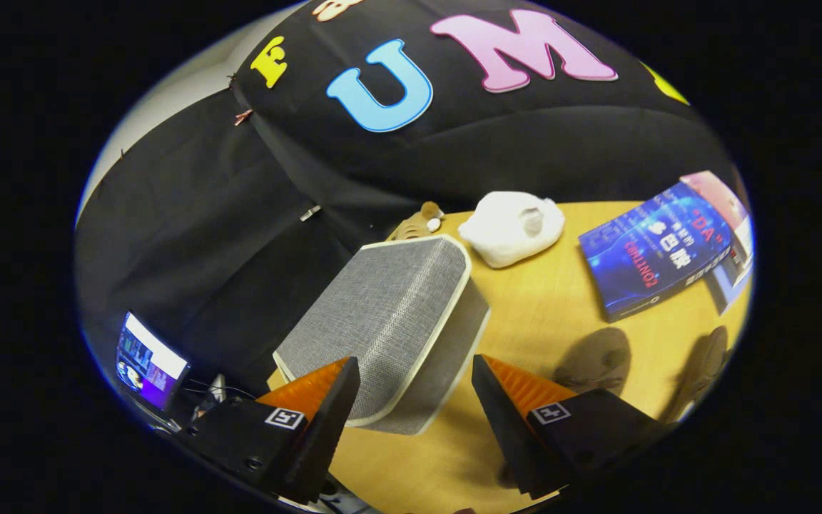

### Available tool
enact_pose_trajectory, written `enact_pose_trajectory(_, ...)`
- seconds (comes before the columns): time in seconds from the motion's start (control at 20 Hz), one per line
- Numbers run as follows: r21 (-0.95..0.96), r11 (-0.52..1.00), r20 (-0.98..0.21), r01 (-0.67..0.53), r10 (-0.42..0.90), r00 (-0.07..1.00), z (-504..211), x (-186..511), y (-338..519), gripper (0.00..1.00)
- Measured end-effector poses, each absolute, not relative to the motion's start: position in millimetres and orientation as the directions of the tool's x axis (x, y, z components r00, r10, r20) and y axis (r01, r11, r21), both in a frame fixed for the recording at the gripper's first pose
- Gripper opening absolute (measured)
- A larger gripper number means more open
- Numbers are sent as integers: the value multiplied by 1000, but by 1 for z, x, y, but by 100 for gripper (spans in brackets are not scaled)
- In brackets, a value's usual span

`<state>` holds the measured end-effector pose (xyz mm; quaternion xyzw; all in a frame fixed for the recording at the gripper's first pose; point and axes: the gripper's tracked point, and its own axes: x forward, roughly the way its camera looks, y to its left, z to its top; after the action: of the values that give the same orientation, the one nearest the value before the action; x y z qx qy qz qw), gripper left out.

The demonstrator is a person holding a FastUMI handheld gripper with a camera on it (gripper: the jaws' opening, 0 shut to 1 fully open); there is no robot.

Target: Open the storage box then place both shoes into the box .Put the left shoe in first, then the right shoe, with the right side of both shoes facing outward in a uniform manner.

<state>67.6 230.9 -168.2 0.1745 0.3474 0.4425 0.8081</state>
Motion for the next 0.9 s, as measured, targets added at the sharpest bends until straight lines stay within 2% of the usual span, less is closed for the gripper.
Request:
enact_pose_trajectory(0.15, 751, 469, -365, -464, 881, 300, -185, 75, 245, 98)
enact_pose_trajectory(0.4, 906, 324, -264, -274, 936, 234, -197, 89, 262, 98)
enact_pose_trajectory(0.75, 974, 172, -159, -148, 982, 99, -194, 71, 287, 95)
enact_pose_trajectory(0.8, 981, 155, -145, -119, 985, 91, -190, 68, 291, 89)
enact_pose_trajectory(0.85, 983, 153, -146, -101, 986, 75, -190, 67, 294, 73)
enact_pose_trajectory(0.9, 985, 158, -153, -77, 986, 68, -189, 65, 292, 69)
